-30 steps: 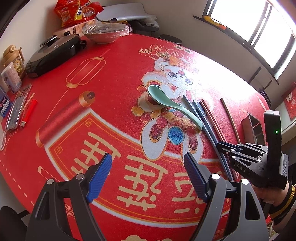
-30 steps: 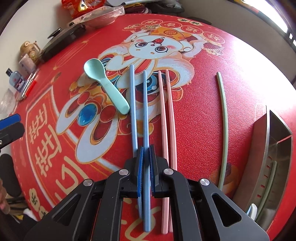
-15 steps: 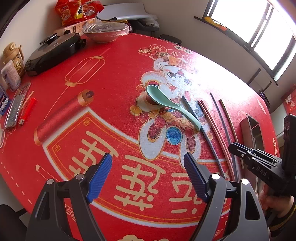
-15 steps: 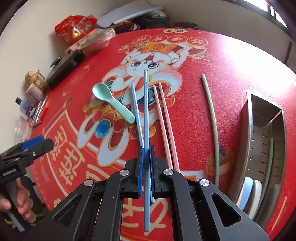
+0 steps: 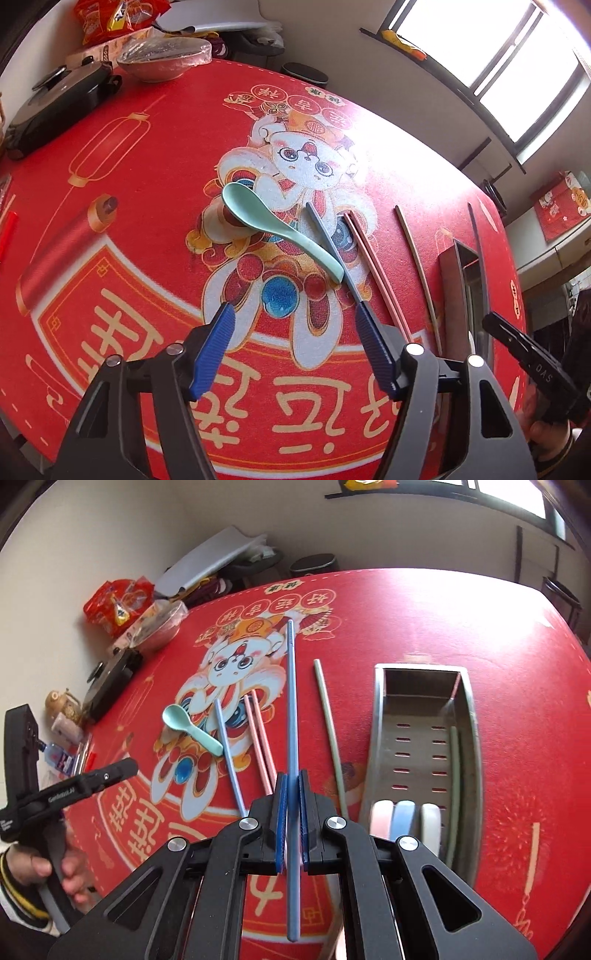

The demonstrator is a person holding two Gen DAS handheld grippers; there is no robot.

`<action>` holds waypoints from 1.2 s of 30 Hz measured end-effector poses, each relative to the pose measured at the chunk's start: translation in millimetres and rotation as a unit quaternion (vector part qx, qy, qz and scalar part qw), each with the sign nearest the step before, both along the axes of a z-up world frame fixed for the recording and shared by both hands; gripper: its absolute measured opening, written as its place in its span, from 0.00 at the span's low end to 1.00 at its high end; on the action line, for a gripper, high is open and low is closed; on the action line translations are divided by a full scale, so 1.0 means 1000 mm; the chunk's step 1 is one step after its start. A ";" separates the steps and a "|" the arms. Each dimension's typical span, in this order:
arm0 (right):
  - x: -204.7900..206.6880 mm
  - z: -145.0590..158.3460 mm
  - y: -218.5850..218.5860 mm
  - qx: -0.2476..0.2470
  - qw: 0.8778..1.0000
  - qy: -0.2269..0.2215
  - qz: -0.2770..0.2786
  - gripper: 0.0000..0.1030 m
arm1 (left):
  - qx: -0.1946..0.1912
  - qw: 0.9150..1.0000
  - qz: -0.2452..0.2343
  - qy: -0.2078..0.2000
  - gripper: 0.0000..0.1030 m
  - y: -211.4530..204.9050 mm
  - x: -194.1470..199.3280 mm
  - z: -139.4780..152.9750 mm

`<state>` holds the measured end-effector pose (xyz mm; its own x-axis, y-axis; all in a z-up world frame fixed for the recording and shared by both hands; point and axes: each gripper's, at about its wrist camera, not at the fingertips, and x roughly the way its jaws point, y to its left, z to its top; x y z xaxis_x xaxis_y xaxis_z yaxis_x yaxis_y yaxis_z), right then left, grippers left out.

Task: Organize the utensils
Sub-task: 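Carry the blue chopsticks over the tray with the right tool while the left tool grasps the mint spoon, then lift the mint-green spoon with the left tool and carry it toward the tray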

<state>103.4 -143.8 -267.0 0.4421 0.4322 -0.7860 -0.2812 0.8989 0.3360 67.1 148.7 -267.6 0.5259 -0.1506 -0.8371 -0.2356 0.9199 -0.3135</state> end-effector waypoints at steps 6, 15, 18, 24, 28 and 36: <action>-0.009 0.004 -0.034 0.002 0.999 0.001 -0.043 0.06 | 0.067 0.997 -0.041 -0.017 0.52 0.026 0.054 0.010; -0.019 0.002 -0.048 -0.014 0.997 0.007 -0.072 0.06 | 0.061 0.993 -0.103 0.018 0.35 0.072 0.140 -0.012; -0.021 0.002 -0.049 -0.019 0.997 0.009 -0.078 0.06 | 0.057 0.990 -0.122 0.034 0.28 0.068 0.150 -0.027; -0.023 0.001 -0.048 -0.027 0.996 0.014 -0.079 0.06 | 0.038 0.985 -0.152 0.066 0.21 0.064 0.158 -0.047; -0.021 0.002 -0.045 -0.026 0.997 0.014 -0.077 0.06 | 0.040 0.984 -0.157 0.075 0.14 0.066 0.150 -0.050; -0.017 0.005 -0.035 -0.020 0.998 0.009 -0.057 0.06 | 0.038 0.981 -0.162 0.096 0.13 0.071 0.117 -0.052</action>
